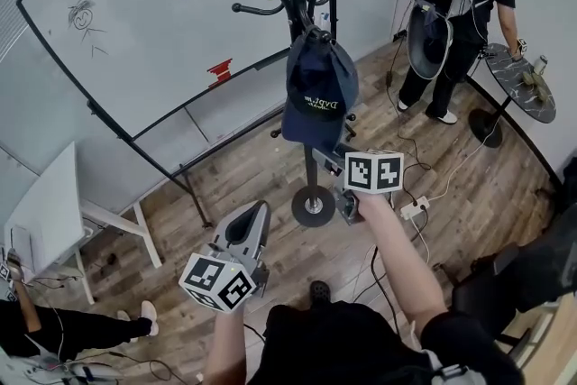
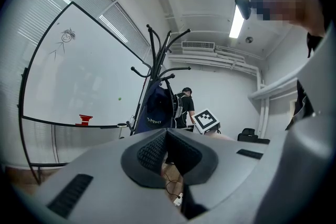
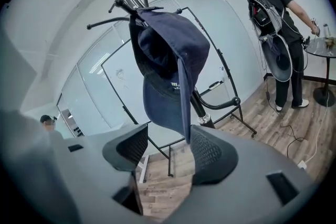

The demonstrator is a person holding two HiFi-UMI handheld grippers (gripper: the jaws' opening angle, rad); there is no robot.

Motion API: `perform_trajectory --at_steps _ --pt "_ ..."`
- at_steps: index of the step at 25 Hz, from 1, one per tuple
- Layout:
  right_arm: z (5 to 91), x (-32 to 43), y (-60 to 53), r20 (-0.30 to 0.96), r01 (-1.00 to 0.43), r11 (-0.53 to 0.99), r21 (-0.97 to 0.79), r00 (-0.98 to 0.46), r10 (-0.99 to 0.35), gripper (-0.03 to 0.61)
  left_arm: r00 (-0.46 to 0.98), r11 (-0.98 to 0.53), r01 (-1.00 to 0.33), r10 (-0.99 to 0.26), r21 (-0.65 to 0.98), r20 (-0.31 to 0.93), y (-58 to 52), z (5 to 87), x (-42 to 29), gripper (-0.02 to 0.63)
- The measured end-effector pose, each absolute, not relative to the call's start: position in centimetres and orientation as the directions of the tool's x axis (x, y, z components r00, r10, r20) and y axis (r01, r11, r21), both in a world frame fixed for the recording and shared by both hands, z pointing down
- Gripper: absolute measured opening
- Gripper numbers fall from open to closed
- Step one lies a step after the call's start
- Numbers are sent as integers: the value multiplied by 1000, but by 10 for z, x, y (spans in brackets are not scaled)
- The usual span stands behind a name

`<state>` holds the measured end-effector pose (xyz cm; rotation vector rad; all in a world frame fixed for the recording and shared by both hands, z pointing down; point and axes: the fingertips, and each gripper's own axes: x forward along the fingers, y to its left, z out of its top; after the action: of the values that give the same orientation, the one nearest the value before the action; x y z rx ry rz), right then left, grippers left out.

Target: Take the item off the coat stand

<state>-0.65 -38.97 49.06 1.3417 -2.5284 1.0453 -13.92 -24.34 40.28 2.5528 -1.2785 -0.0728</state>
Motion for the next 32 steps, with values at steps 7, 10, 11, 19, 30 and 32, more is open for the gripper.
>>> perform_trajectory --at_steps 7,10,11,19,30,32 --pt "486 -8 -362 384 -779 354 -517 -581 -718 252 628 -589 -760 -775 275 74 -220 399 -148 15" --pt "485 -14 -346 389 -785 345 -514 -572 -722 252 635 -593 -754 -769 283 80 -209 398 -156 14" --pt "484 -16 -340 391 -787 343 -513 -569 -723 252 638 -596 -751 -766 284 80 -203 398 -158 14" --pt "472 -38 -267 374 -794 373 -480 -569 -732 200 649 -603 -737 -758 306 68 -148 398 -183 14" --pt "433 -43 -150 273 -785 445 -432 -584 -765 90 731 -672 -649 -681 358 47 -102 417 -169 14" --pt "423 -40 -130 238 -786 459 -414 -580 -779 80 746 -683 -632 -663 366 51 -95 420 -162 15"
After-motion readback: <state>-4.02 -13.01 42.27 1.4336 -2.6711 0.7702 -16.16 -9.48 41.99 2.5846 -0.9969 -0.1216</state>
